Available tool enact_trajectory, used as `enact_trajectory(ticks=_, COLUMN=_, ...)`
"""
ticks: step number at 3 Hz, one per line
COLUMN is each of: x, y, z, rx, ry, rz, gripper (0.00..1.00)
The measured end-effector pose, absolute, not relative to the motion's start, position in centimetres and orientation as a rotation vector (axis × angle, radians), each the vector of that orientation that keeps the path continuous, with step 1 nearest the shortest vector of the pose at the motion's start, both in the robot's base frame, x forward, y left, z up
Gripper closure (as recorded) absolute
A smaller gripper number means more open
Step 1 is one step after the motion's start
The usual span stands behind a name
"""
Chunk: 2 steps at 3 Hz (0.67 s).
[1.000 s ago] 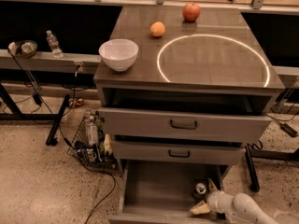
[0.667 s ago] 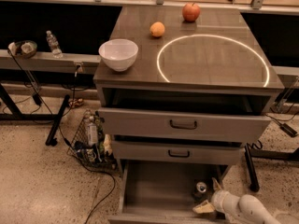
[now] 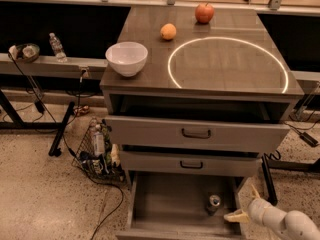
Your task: Place redbull can into bottom drawer
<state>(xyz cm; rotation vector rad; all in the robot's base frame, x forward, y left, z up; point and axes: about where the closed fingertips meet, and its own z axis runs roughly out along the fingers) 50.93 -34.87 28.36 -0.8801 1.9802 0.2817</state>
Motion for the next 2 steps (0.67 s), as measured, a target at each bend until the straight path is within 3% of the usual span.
enact_trajectory(ticks=2, x=50.41, y=-37.56, z=35.35, rx=-0.851, ry=1.89, rz=0.206, gripper=0.0)
